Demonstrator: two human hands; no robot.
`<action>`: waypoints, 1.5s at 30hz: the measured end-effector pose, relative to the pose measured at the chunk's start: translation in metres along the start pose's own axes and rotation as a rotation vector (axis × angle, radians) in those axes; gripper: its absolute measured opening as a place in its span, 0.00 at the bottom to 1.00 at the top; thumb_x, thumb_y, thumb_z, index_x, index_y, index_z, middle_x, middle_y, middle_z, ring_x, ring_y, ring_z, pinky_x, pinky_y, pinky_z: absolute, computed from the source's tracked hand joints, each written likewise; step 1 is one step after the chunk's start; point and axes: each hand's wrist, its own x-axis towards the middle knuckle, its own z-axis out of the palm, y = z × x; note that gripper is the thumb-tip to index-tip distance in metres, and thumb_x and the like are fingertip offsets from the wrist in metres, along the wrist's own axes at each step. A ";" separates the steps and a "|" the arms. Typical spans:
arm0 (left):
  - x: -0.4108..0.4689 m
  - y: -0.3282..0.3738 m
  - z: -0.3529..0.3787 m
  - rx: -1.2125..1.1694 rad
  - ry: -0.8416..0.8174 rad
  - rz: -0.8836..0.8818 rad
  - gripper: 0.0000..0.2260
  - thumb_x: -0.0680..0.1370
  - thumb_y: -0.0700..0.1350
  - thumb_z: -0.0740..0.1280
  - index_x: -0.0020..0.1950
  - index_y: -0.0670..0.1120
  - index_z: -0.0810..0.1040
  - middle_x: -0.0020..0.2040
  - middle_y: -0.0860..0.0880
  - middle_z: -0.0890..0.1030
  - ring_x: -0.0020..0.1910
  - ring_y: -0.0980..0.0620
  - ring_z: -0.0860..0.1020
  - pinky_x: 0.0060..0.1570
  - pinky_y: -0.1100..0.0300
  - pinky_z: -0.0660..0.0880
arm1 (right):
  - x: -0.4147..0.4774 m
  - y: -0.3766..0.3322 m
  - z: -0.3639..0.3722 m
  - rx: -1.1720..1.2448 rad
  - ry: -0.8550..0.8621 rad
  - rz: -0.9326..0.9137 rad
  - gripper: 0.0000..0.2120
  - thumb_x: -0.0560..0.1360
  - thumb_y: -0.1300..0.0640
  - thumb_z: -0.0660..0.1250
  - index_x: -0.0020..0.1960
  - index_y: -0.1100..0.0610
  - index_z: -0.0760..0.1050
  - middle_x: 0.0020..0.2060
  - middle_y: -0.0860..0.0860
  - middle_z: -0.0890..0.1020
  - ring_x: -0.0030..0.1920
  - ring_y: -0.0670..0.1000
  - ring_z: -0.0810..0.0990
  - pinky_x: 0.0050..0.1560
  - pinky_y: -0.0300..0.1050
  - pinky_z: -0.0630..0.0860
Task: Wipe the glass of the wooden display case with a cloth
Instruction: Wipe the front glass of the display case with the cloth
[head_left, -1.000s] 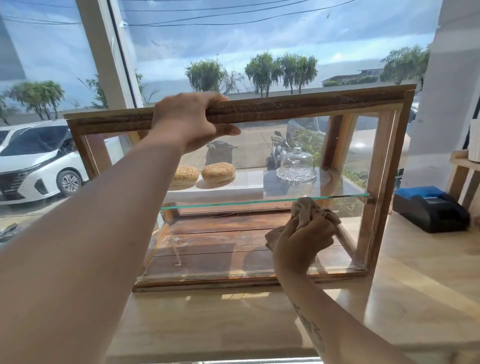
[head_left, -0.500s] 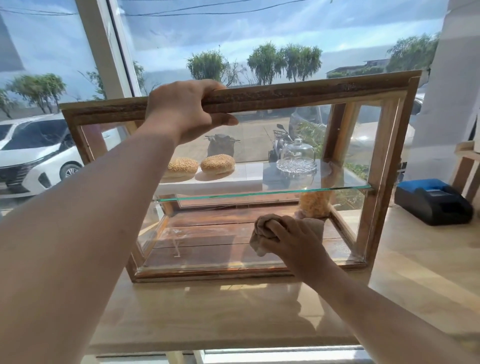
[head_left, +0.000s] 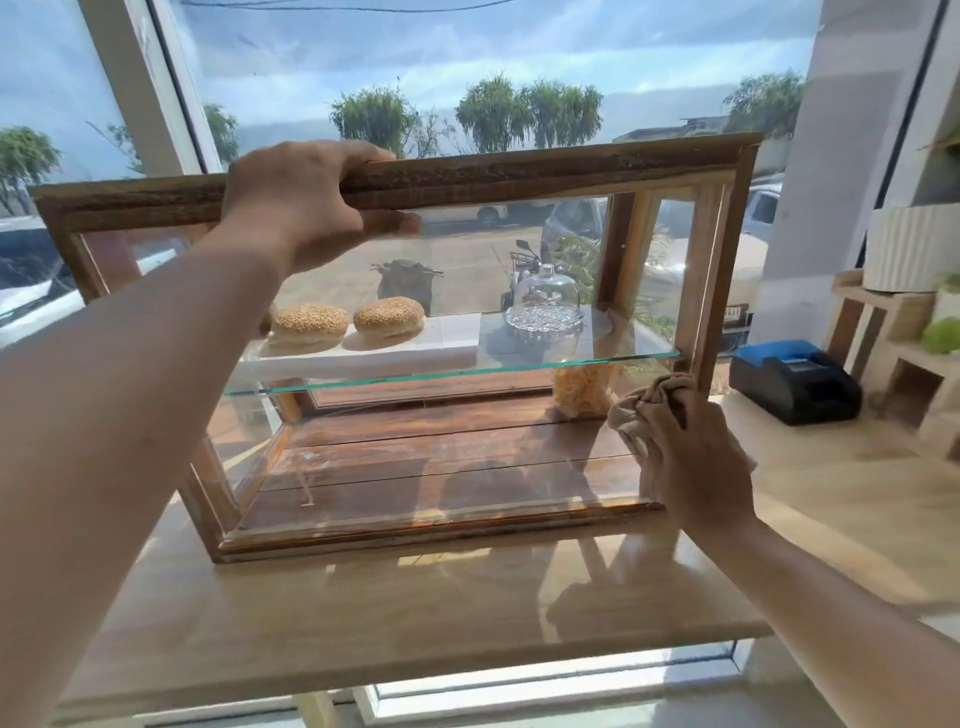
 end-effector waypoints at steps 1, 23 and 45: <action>0.001 -0.001 0.000 -0.001 0.002 0.001 0.36 0.64 0.79 0.58 0.68 0.65 0.69 0.58 0.52 0.81 0.56 0.42 0.77 0.53 0.49 0.73 | -0.004 -0.007 0.002 0.051 0.017 0.093 0.13 0.72 0.59 0.72 0.54 0.55 0.73 0.57 0.60 0.73 0.51 0.60 0.76 0.37 0.54 0.79; 0.001 0.000 0.000 -0.034 0.000 0.003 0.35 0.64 0.78 0.60 0.67 0.64 0.71 0.58 0.54 0.81 0.57 0.45 0.77 0.56 0.49 0.73 | -0.040 -0.177 0.063 0.296 -0.113 -0.089 0.23 0.62 0.58 0.77 0.51 0.49 0.71 0.51 0.55 0.72 0.48 0.56 0.74 0.29 0.47 0.78; 0.002 -0.001 0.002 -0.003 -0.001 0.009 0.35 0.64 0.80 0.59 0.67 0.66 0.70 0.57 0.52 0.81 0.55 0.43 0.78 0.53 0.50 0.74 | -0.074 0.007 0.025 -0.021 -0.282 0.077 0.13 0.72 0.52 0.72 0.55 0.49 0.77 0.53 0.51 0.79 0.48 0.54 0.79 0.35 0.54 0.80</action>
